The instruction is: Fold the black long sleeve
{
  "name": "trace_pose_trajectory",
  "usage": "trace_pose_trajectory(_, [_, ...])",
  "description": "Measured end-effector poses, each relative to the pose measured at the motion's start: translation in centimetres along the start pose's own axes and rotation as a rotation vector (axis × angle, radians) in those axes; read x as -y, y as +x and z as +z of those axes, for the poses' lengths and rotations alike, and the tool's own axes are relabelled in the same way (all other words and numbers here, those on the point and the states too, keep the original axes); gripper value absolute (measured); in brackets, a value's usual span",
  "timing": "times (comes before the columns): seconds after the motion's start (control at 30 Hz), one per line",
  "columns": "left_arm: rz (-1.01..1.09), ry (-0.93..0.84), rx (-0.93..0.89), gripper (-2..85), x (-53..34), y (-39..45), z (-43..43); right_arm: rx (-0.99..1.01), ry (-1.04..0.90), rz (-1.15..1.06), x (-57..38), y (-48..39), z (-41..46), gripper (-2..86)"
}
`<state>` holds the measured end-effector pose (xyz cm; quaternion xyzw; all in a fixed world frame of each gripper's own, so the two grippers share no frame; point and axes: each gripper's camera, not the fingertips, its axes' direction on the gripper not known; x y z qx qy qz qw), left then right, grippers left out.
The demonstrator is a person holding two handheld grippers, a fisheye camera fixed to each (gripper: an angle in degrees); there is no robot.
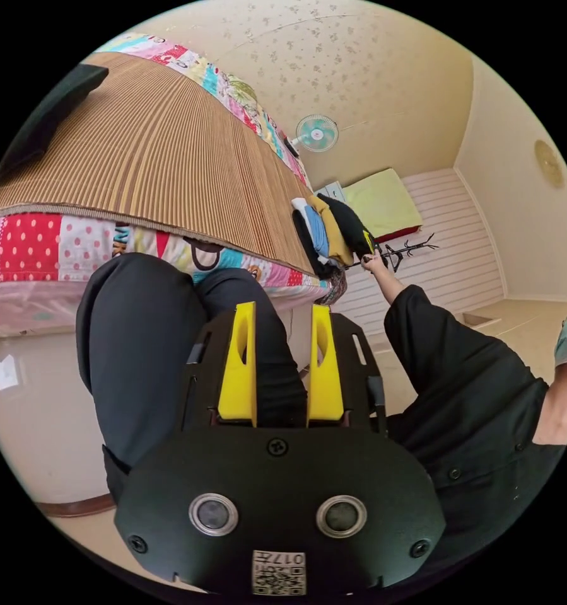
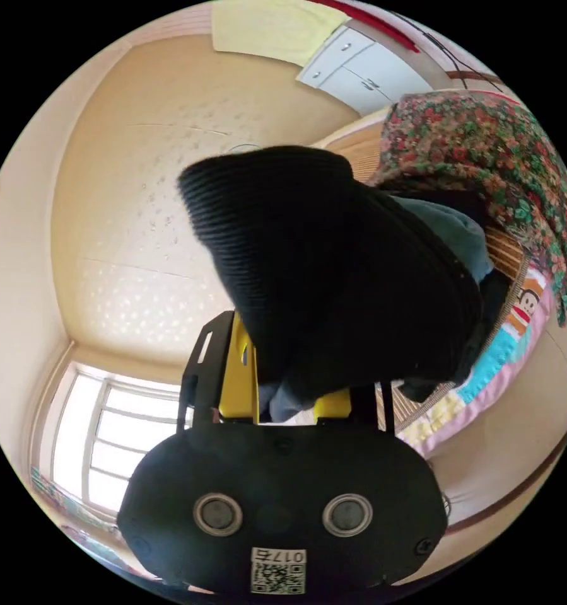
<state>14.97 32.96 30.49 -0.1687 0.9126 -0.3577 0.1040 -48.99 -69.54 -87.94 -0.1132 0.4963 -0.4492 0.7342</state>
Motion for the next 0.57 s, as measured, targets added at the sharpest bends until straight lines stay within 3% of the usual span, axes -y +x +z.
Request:
trace_pose_trajectory(0.03, [-0.014,0.016,0.018,12.6,-0.5,-0.1,-0.3,-0.045,0.005,0.035,-1.2,2.5,0.0,11.9])
trace_pose_trajectory(0.17, [-0.061,0.034,0.044,12.6,-1.6,-0.5,-0.3,0.172,0.104,0.011,-6.3,7.4,-0.9,11.0])
trace_pose_trajectory(0.3, [-0.101,0.026,0.052,12.6,-2.3,-1.1,0.7,0.129,0.063,-0.07,-11.7,8.4,-0.7,9.1])
trace_pose_trajectory(0.47, [-0.063,0.1,0.209,12.2,-2.1,-0.1,-0.7,-0.236,-0.099,-0.191,-22.5,8.3,1.4,2.3])
trace_pose_trajectory(0.57, [-0.051,0.187,0.397,11.9,-1.0,0.0,-3.6,-0.334,-0.26,-0.341,-29.4,6.9,5.0,1.2])
